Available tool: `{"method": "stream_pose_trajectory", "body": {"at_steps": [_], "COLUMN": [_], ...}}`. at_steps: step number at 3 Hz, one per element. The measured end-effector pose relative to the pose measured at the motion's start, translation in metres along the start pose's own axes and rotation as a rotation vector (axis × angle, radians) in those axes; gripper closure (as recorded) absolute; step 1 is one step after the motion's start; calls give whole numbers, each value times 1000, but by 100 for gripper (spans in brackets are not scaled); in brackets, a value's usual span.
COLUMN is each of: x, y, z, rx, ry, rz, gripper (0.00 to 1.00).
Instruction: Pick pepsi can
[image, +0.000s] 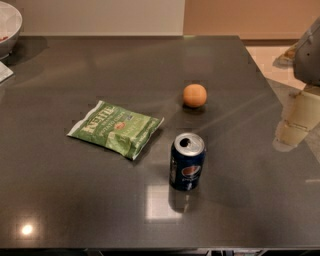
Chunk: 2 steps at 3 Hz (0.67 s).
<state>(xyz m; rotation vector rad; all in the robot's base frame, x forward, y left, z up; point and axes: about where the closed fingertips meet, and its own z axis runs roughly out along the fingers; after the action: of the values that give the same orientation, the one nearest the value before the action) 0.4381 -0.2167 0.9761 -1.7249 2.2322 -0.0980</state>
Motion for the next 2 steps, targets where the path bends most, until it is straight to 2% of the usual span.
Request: {"method": "stream_pose_trajectory", "body": {"at_steps": [1, 2], "x": [-1, -9], "y": [0, 2], "z": [-1, 5], "rx": [3, -11], "ry": [-4, -71], "rz": [-1, -11], "gripper": [0, 0]}}
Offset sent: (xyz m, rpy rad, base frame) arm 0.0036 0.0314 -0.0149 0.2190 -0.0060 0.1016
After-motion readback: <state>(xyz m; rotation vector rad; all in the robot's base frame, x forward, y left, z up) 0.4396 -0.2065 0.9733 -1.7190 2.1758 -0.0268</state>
